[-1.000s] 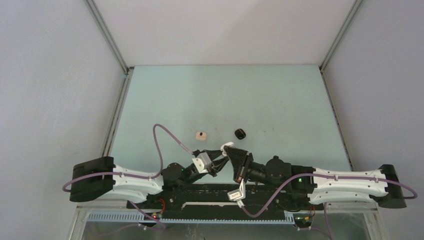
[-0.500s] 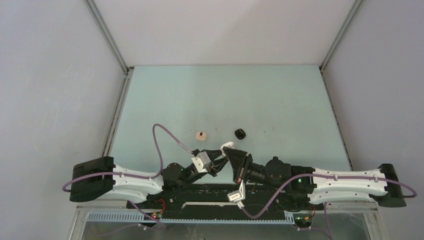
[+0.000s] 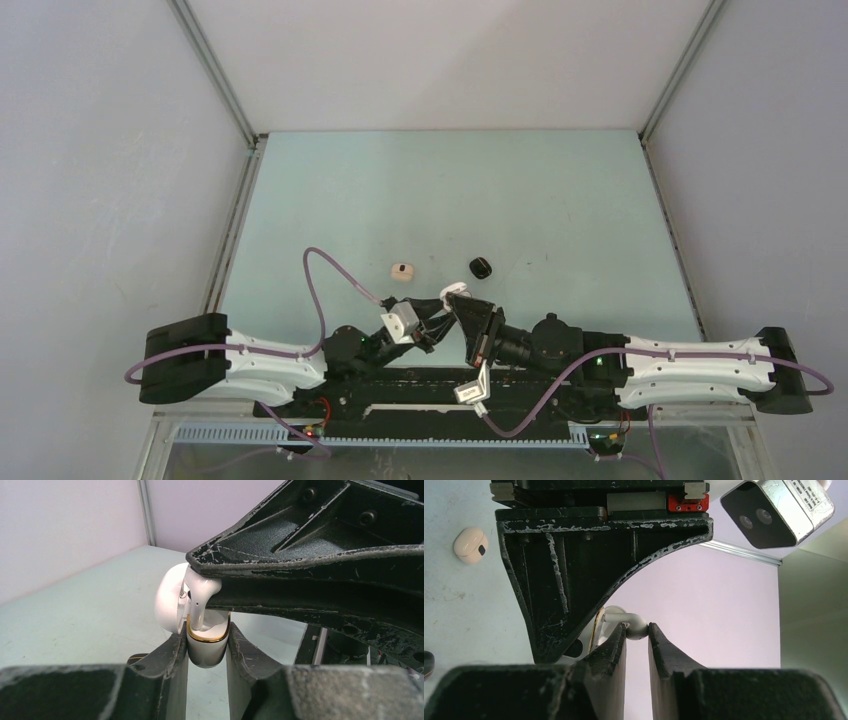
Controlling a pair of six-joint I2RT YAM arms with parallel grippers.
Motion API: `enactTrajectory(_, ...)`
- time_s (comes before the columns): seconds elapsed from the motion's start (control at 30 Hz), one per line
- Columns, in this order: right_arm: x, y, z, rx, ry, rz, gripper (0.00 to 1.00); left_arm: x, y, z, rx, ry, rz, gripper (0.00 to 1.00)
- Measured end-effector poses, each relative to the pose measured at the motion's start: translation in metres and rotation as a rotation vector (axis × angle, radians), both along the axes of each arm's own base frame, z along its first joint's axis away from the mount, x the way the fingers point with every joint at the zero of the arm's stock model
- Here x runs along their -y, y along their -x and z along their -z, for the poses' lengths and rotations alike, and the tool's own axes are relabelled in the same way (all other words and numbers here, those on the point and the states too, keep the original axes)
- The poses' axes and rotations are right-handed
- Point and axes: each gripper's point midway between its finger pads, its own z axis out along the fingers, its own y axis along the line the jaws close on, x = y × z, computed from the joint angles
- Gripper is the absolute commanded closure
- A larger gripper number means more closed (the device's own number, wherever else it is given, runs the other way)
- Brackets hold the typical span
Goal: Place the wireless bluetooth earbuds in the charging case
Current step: Insert the left earbud into the left side groove of the charging case.
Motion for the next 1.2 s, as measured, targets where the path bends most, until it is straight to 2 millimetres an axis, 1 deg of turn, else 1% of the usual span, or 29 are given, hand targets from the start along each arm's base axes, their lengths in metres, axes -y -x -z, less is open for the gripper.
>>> enactTrajectory(0.37,0.0016,-0.0003,-0.0024,0.002,-0.008,0.003,1.00,-0.0005,0.0001,-0.0032,-0.006,0.018,0.000,1.00)
enactTrajectory(0.53,0.0019,0.0004,-0.0010,0.001,-0.002,0.001,1.00,-0.0017,-0.0012,-0.0059,-0.007,0.030,-0.008,1.00)
enactTrajectory(1.0,0.0026,-0.0001,0.0021,0.008,0.016,0.006,1.00,-0.0021,-0.0020,-0.0055,-0.008,0.029,-0.013,1.00)
enactTrajectory(1.07,0.0027,-0.0005,0.0028,0.013,0.021,0.010,0.93,-0.0024,-0.0024,-0.0049,-0.009,0.027,-0.015,1.00)
enactTrajectory(1.2,0.0028,-0.0016,0.0062,0.027,0.044,0.018,0.88,-0.0023,-0.0031,-0.0020,-0.013,0.017,-0.020,1.00)
